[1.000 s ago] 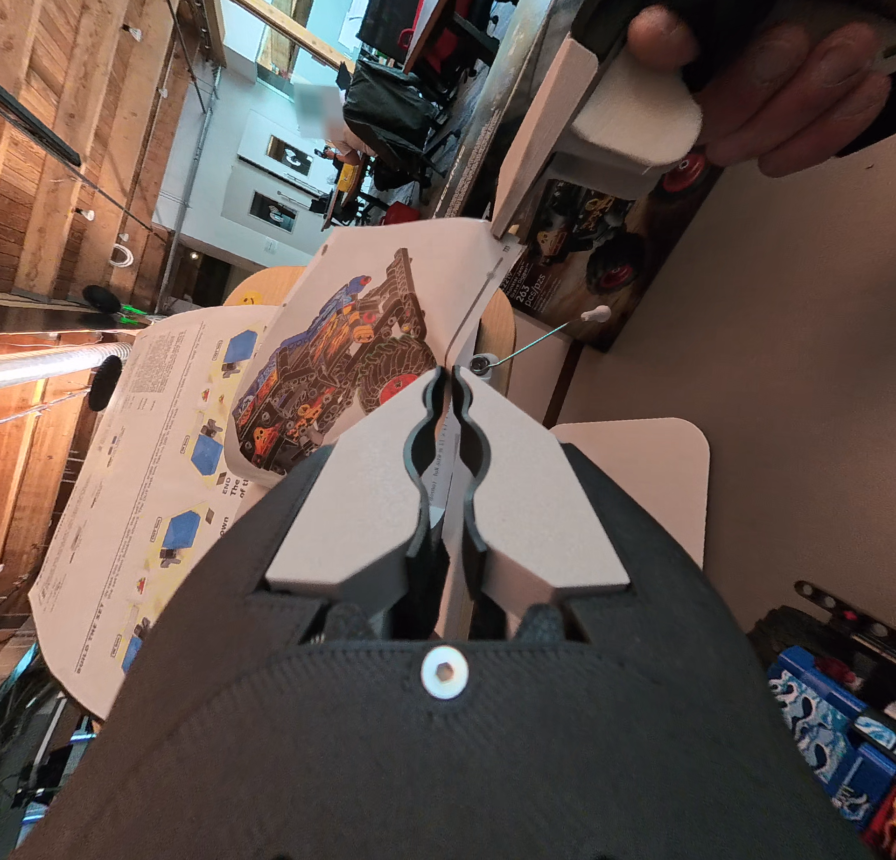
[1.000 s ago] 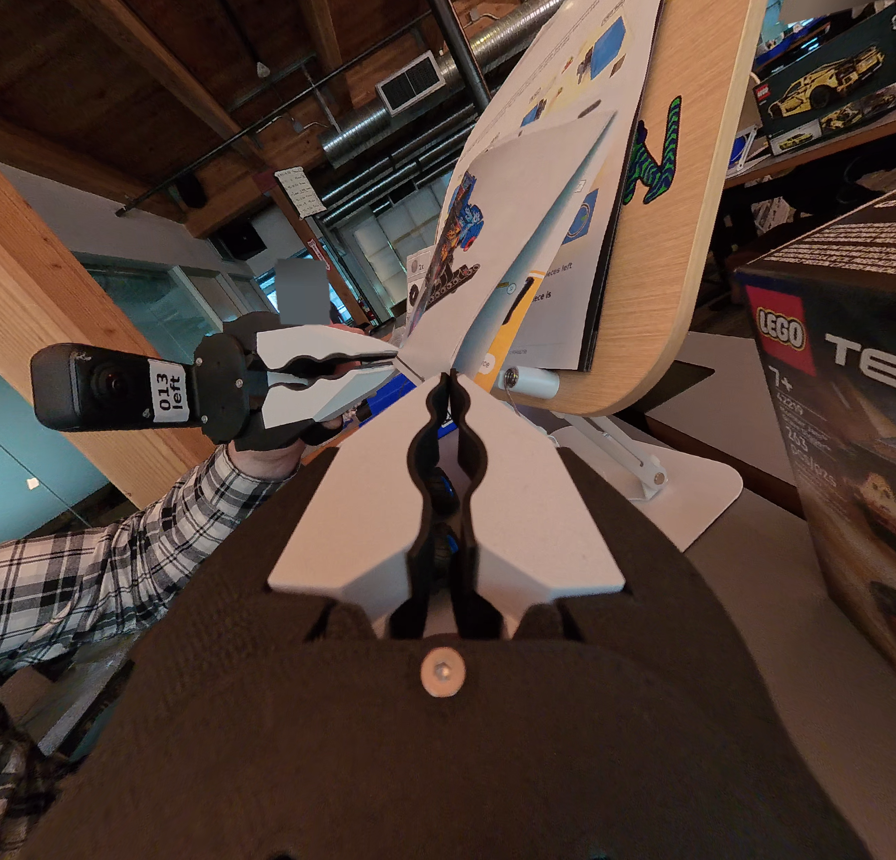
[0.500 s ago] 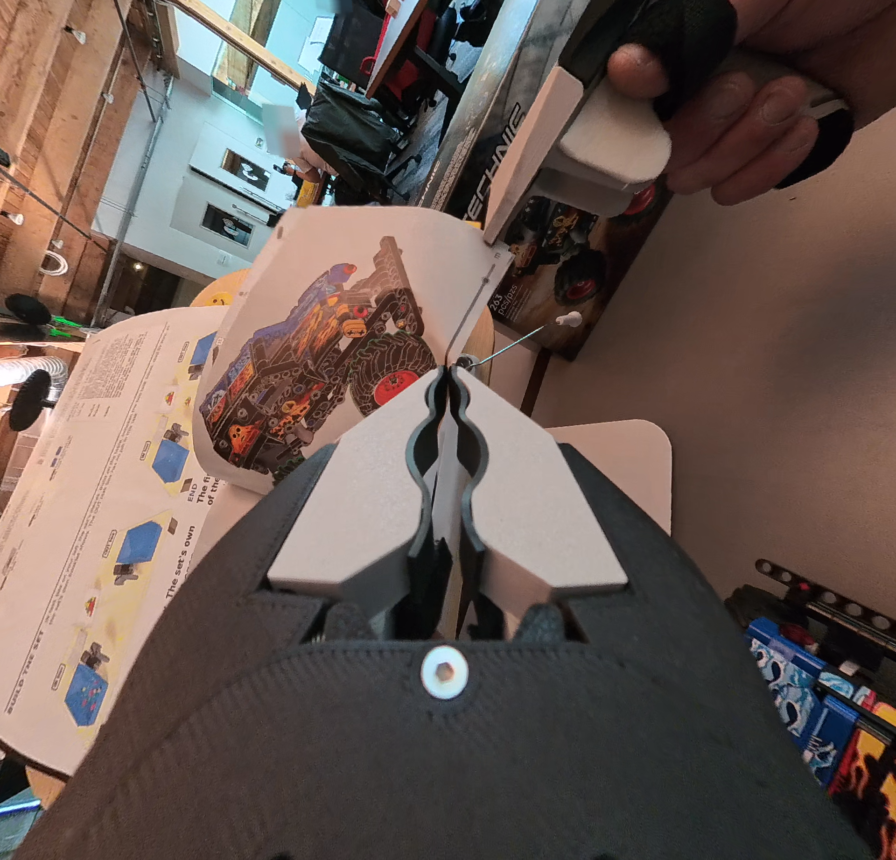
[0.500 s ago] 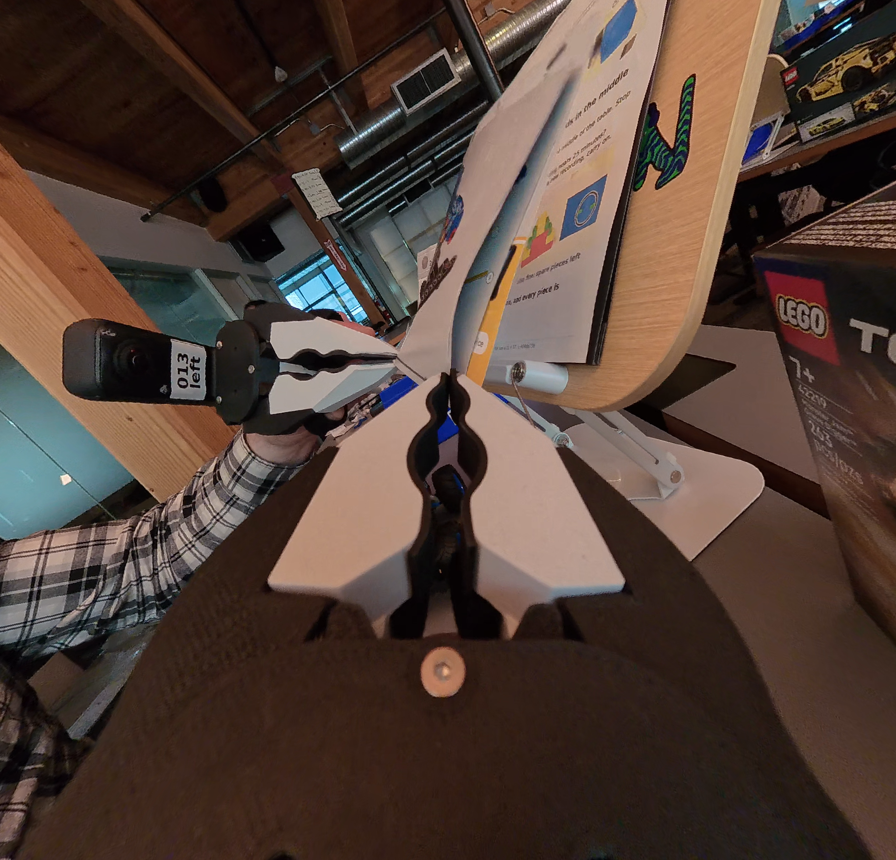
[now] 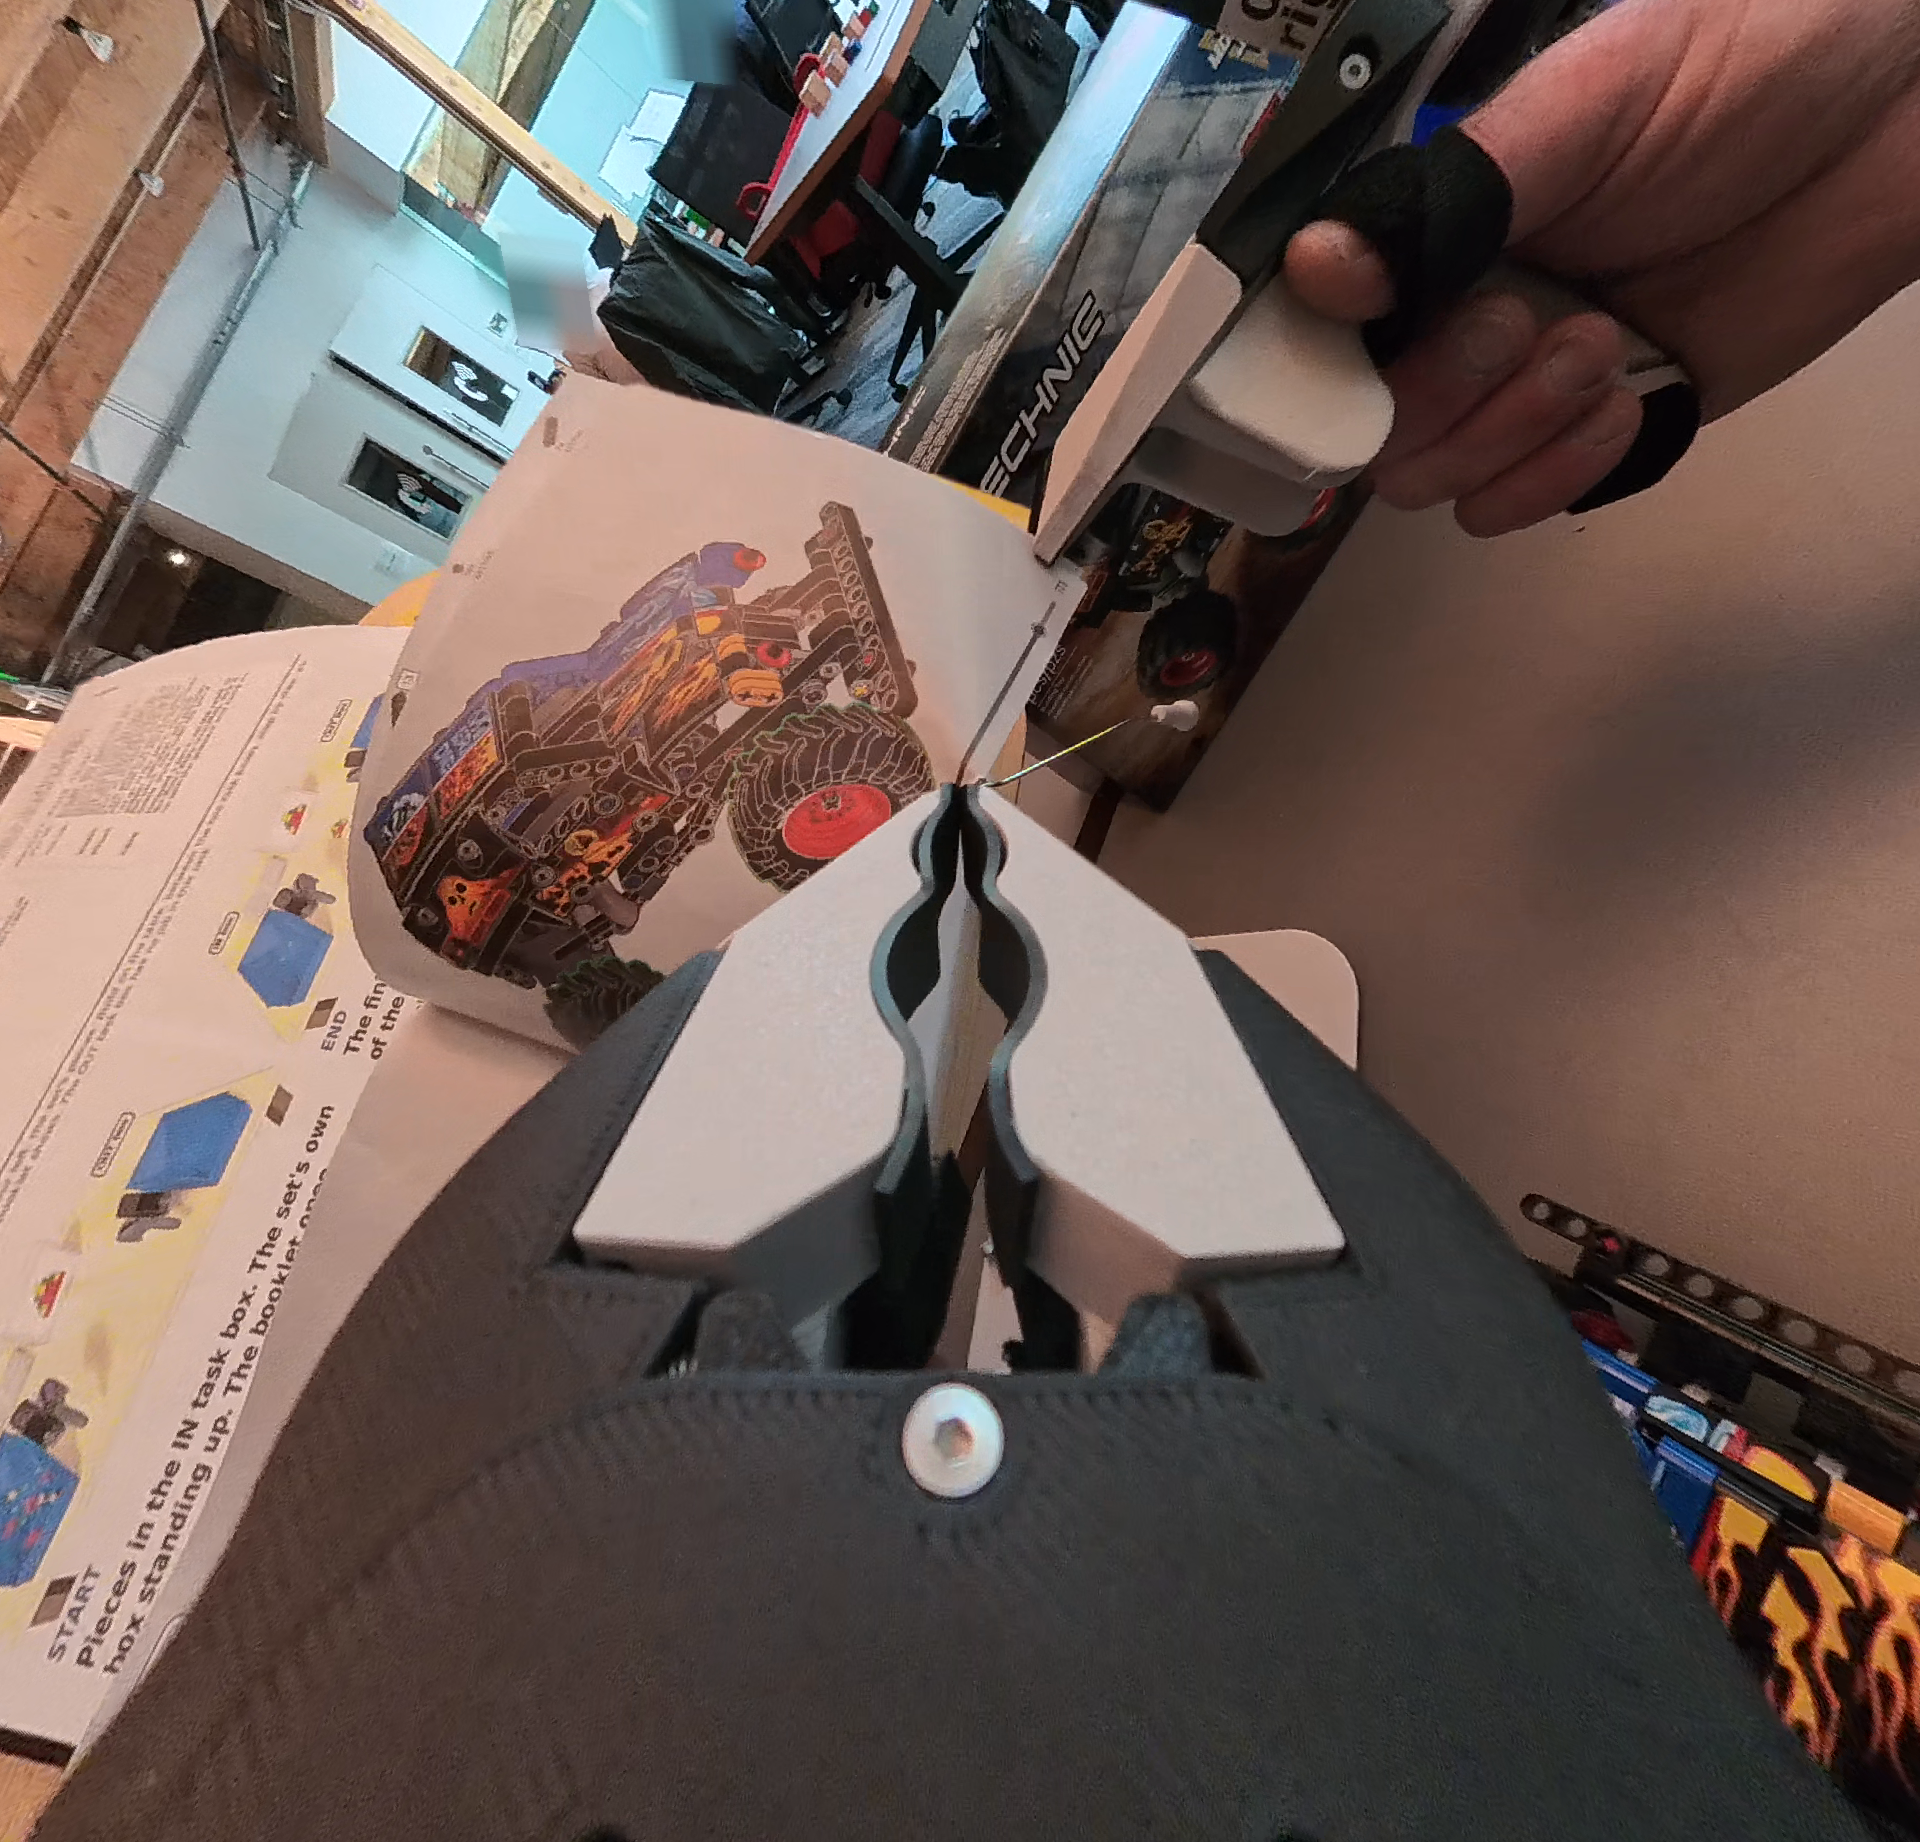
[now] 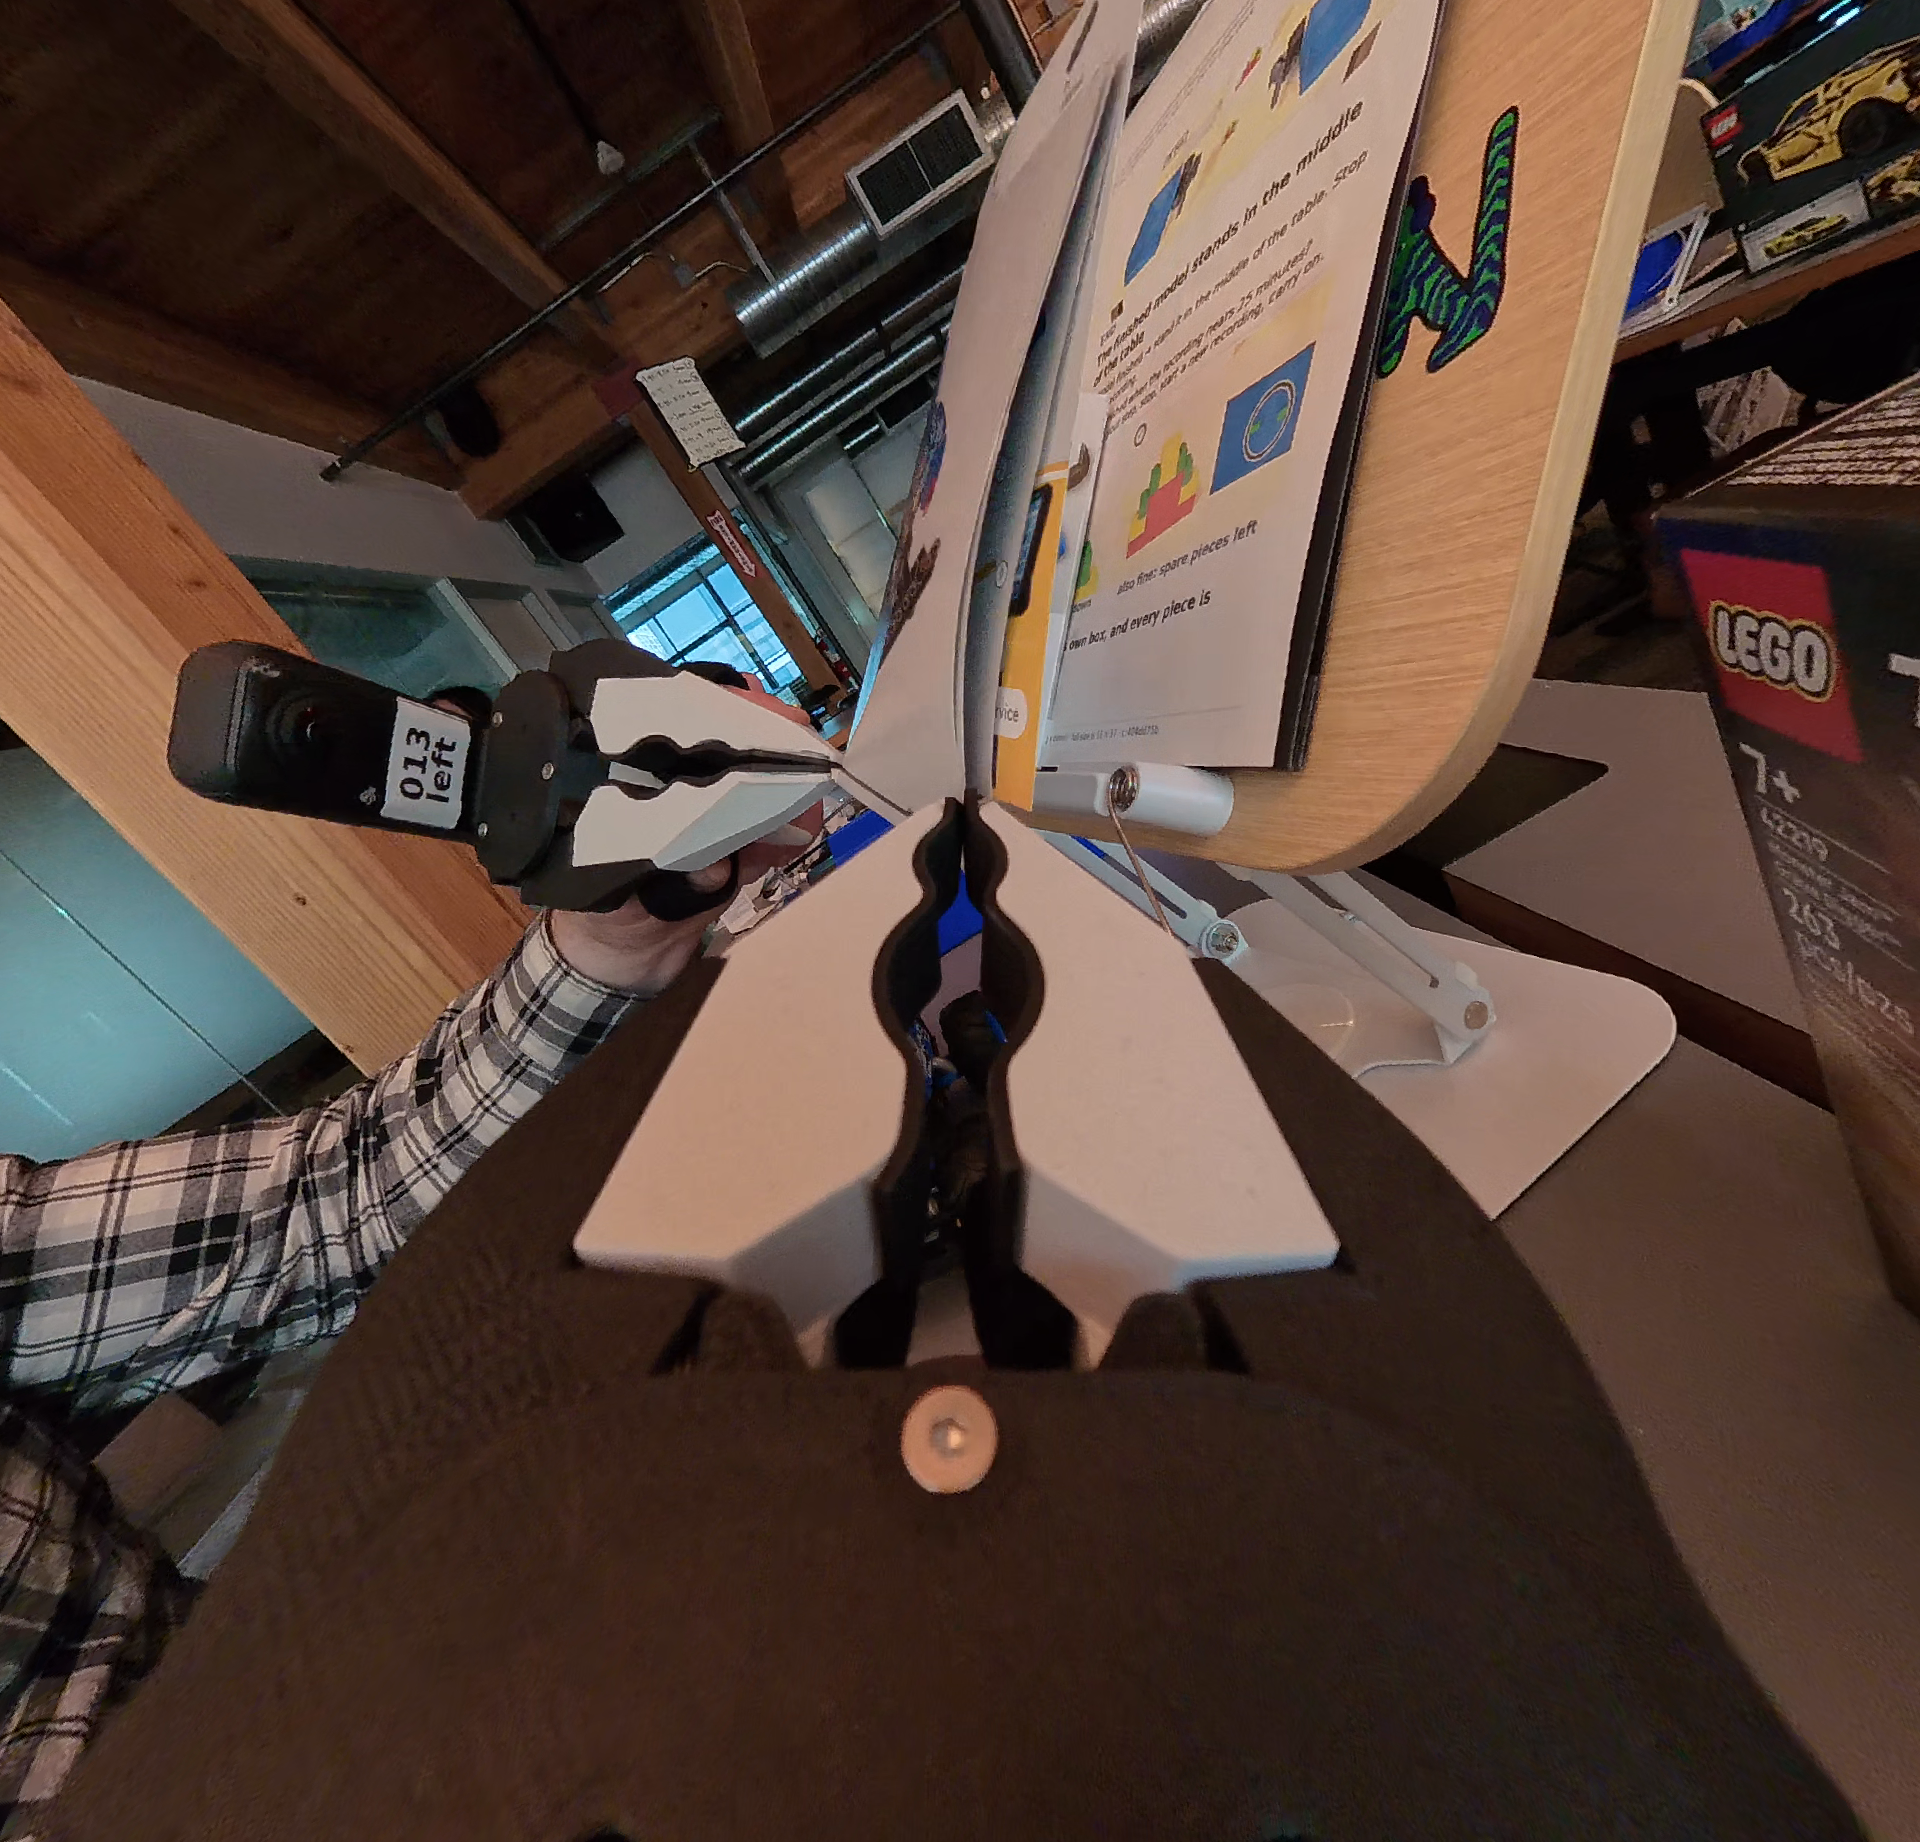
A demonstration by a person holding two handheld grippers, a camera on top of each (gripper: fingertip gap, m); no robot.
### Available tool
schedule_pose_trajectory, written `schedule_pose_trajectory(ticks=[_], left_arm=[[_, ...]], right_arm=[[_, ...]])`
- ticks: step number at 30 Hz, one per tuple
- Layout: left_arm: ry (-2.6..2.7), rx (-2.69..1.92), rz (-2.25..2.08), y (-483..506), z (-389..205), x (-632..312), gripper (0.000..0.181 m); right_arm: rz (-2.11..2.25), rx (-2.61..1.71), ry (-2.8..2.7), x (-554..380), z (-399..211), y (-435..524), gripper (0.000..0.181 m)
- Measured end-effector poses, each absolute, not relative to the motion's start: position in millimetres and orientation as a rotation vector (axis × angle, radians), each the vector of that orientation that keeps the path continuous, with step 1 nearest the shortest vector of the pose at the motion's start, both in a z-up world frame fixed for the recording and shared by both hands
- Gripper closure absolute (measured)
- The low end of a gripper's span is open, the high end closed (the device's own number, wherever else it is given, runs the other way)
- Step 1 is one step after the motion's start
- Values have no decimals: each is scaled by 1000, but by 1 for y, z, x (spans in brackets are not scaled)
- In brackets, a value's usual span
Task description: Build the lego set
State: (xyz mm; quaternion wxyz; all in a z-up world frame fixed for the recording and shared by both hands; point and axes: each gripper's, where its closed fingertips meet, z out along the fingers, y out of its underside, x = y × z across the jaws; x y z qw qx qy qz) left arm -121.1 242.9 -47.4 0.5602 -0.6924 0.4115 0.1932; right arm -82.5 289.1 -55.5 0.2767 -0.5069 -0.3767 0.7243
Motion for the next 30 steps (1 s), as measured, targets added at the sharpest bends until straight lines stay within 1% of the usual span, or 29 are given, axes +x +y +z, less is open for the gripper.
schedule_pose_trajectory(ticks=[8,19,24,30], left_arm=[[923,-1658,301,235,-38,-124,181],[860,-1656,240,232,-35,-128,181],[729,-1603,168,218,-18,-139,181],[501,-1523,127,187,1,-173,181]], right_arm=[[1927,-1383,-960,-79,-57,300,181],[1900,-1390,-969,-81,-57,300,181],[1879,-1393,-966,-78,-56,304,181],[1869,-1398,-964,-79,-57,304,181]])
